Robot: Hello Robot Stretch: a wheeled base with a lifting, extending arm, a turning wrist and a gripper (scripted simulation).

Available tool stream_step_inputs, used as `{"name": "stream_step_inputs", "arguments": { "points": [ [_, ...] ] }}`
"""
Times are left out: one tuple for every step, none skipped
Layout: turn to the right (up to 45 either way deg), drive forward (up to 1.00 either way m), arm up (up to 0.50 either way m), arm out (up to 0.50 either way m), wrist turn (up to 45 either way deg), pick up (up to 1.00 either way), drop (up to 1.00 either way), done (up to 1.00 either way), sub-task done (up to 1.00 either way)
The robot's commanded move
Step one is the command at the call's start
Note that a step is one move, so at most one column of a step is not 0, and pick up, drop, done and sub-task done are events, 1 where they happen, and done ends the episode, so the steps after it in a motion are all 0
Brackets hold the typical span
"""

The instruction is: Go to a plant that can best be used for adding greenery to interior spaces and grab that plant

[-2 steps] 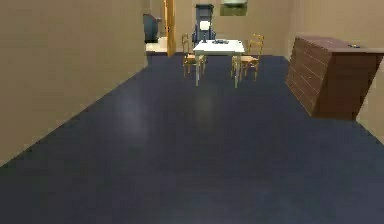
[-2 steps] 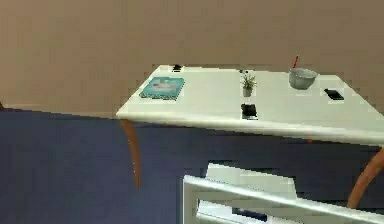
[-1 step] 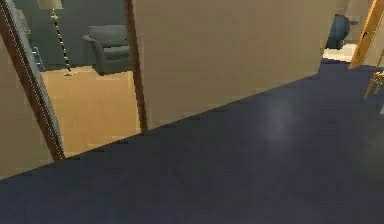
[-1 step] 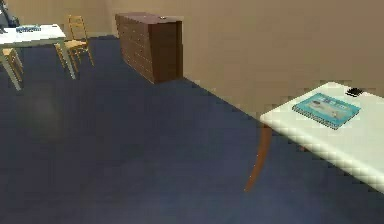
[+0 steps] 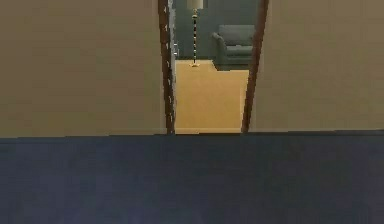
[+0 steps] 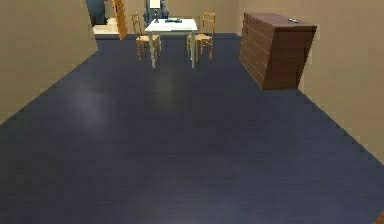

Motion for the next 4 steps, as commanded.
{"name": "stream_step_inputs", "arguments": {
  "points": [
    [0.0, 0.15, 0.00, 0.00, 0.0, 0.00, 0.00, 0.00, 0.00],
    [-45.0, 0.00, 0.00, 0.00, 0.0, 0.00, 0.00, 0.00, 0.00],
    [-45.0, 0.00, 0.00, 0.00, 0.0, 0.00, 0.00, 0.00, 0.00],
    [0.0, 0.60, 0.00, 0.00, 0.0, 0.00, 0.00, 0.00, 0.00]
  ]
}}
